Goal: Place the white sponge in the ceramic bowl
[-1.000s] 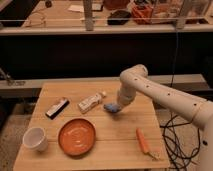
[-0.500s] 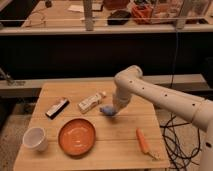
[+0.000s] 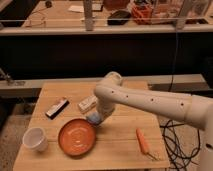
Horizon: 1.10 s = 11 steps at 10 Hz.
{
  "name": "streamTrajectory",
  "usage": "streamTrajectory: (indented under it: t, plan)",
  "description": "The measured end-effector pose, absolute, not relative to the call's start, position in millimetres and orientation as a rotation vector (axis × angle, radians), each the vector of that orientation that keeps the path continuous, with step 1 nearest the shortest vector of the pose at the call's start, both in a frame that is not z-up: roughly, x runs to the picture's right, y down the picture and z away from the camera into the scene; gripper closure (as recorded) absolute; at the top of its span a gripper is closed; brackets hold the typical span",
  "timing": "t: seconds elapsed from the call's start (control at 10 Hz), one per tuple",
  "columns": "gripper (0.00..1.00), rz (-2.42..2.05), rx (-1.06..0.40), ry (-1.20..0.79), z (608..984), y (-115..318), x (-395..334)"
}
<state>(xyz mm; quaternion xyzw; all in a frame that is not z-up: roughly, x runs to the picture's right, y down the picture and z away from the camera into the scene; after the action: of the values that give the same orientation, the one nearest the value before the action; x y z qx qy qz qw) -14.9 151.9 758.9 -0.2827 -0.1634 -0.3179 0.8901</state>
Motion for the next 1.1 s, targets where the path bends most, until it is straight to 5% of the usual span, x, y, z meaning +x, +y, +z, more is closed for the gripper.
streamTrajectory:
  t: [1.1]
  plan:
    - [0.98,-0.723,-0.598,-0.378,731,193,-88]
